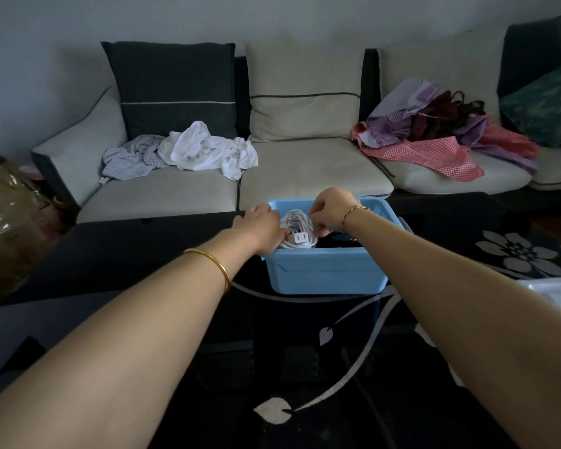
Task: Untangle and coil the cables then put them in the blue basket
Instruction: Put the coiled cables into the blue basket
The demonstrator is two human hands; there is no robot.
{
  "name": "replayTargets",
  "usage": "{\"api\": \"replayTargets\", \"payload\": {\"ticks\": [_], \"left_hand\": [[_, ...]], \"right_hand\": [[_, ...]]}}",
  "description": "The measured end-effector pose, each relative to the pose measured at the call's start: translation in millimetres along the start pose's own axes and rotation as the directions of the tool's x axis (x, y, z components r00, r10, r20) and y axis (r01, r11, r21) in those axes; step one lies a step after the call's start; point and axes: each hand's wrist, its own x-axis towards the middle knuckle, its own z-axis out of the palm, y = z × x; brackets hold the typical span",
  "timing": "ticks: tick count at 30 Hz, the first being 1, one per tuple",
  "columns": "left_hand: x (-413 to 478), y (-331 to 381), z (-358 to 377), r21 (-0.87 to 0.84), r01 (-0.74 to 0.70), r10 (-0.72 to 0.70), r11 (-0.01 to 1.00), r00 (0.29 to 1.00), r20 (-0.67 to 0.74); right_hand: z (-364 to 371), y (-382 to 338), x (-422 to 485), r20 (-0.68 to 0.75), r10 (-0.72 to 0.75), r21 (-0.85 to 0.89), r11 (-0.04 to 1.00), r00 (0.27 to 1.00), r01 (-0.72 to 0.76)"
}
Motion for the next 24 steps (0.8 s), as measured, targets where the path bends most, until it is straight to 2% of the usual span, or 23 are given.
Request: {"api": "replayTargets", "payload": {"ticks": [2, 4, 6, 7, 8, 10, 13, 14, 16, 18, 21, 24], "left_hand": [[-1, 0, -6, -0.108, 0.016, -0.027, 0.994, 0.995, -0.100], [-4, 5, -14, -0.200, -0.005, -0.042, 0.980, 0.972, -0.229], [-7, 22, -21, -0.244, -0.086, 0.001, 0.966, 0.945, -0.328], [-9, 34, -23, -0.261, -0.124, 0.026, 0.957, 0.936, -0.351], [-9, 48, -22, -0.281, -0.157, 0.046, 0.947, 0.931, -0.362], [-9, 73, -19, -0.286, -0.206, 0.090, 0.936, 0.924, -0.371], [-16, 104, -14, -0.270, -0.260, 0.163, 0.927, 0.928, -0.334], [-18, 114, -13, -0.251, -0.287, 0.197, 0.925, 0.923, -0.331], [-22, 124, -14, -0.223, -0.318, 0.236, 0.922, 0.915, -0.327], [-24, 129, -15, -0.218, -0.318, 0.239, 0.923, 0.916, -0.322], [-25, 130, -16, -0.231, -0.303, 0.229, 0.925, 0.926, -0.299], [-26, 124, -15, -0.248, -0.287, 0.210, 0.925, 0.932, -0.297]], "right_hand": [[-19, 8, -13, -0.128, 0.038, 0.237, 0.972, 0.991, -0.007], [-39, 27, -31, -0.352, 0.121, 0.356, 0.934, 0.928, 0.013], [-56, 58, -62, -0.526, 0.223, 0.267, 0.960, 0.821, -0.090], [-61, 76, -79, -0.573, 0.271, 0.169, 0.963, 0.774, -0.211], [-64, 97, -98, -0.576, 0.319, 0.056, 0.934, 0.753, -0.353], [-57, 137, -124, -0.497, 0.452, -0.139, 0.801, 0.741, -0.582], [-44, 182, -154, -0.376, 0.659, -0.324, 0.565, 0.651, -0.759], [-43, 195, -164, -0.356, 0.696, -0.344, 0.522, 0.623, -0.781], [-40, 212, -173, -0.333, 0.714, -0.379, 0.497, 0.616, -0.781], [-35, 221, -177, -0.352, 0.679, -0.427, 0.496, 0.644, -0.756], [-32, 227, -178, -0.366, 0.668, -0.455, 0.479, 0.648, -0.750], [-32, 236, -181, -0.371, 0.606, -0.479, 0.524, 0.703, -0.704]]}}
